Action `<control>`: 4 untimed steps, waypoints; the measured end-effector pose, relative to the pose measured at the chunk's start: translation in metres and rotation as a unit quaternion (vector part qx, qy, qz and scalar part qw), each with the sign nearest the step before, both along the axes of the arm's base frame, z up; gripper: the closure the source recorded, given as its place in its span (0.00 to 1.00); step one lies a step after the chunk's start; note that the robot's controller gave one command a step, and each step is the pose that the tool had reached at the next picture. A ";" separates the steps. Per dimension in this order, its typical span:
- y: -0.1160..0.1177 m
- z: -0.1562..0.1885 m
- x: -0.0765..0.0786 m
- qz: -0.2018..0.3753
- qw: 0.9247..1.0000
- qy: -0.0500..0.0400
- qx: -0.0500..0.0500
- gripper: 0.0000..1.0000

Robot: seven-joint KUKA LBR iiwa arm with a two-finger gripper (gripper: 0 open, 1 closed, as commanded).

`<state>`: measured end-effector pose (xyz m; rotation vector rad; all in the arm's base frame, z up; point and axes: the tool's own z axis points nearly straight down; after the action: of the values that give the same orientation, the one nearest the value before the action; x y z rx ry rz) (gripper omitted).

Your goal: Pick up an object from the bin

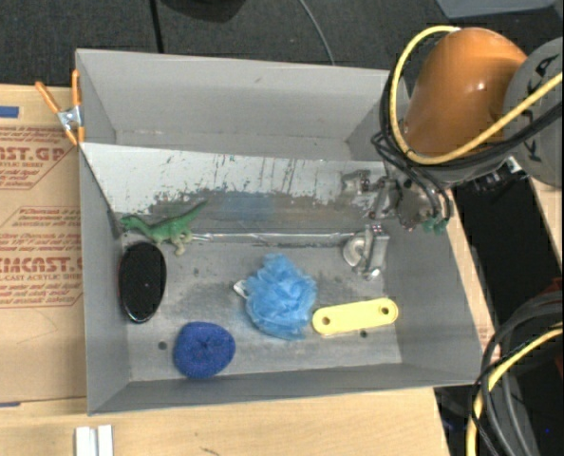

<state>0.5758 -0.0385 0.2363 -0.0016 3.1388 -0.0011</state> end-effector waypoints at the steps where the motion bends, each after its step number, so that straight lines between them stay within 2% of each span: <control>1: 0.037 -0.043 -0.002 0.025 1.000 -0.003 -0.001 0.00; 2: 0.053 -0.078 -0.027 0.000 1.000 -0.001 0.002 0.00; 3: 0.051 -0.113 -0.031 0.006 1.000 -0.003 0.000 0.00; 4: 0.061 -0.137 -0.018 0.031 1.000 -0.002 0.000 0.00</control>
Offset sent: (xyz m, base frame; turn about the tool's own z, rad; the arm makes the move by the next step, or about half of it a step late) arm -0.0412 0.0480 -0.0925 0.0474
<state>0.5574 0.0224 0.0995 -0.0983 3.1338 0.0006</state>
